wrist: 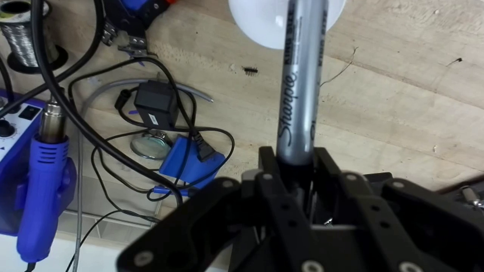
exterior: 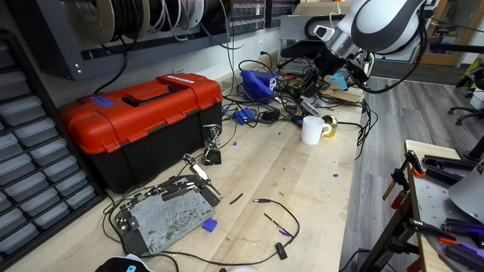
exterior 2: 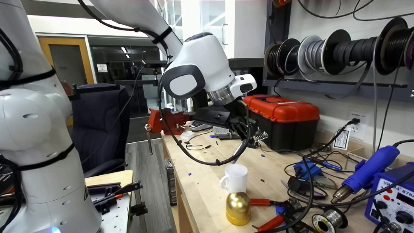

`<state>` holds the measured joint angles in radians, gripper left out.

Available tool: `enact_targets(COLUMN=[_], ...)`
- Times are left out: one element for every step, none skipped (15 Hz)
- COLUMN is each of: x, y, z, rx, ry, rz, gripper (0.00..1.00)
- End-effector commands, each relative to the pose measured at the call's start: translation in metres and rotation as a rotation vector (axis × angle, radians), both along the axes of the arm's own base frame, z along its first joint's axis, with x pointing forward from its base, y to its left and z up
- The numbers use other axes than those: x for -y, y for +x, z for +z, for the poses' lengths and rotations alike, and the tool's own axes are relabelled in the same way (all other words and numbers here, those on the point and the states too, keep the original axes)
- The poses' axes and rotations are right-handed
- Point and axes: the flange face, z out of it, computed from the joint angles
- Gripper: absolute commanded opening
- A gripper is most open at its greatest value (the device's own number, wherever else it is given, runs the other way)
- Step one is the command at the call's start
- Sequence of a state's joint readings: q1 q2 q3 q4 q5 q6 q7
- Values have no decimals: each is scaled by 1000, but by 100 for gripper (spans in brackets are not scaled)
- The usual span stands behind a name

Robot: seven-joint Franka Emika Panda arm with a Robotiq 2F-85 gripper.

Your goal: Put the black marker in the white mug

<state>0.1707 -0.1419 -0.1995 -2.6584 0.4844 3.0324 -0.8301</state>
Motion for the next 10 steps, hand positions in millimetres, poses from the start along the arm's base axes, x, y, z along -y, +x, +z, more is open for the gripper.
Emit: enact_targets(x=[0,0,0,0,1,1,1,2,2,1], y=[11,11,12,11,11,10,9,8,7,6], z=[1,-1,-3,-6,-8,-10,-12,-15,-17,-17], rx=[0,-3,-7,-10,-13,-15,-19,-23,-26,-27], ry=[8,10,12,15,18,22,24,27,30,37], rz=[23,21,19,15,11,7,4,0,-2,-1], gripper=[5,5,5,5,5,5,5,5,5,5])
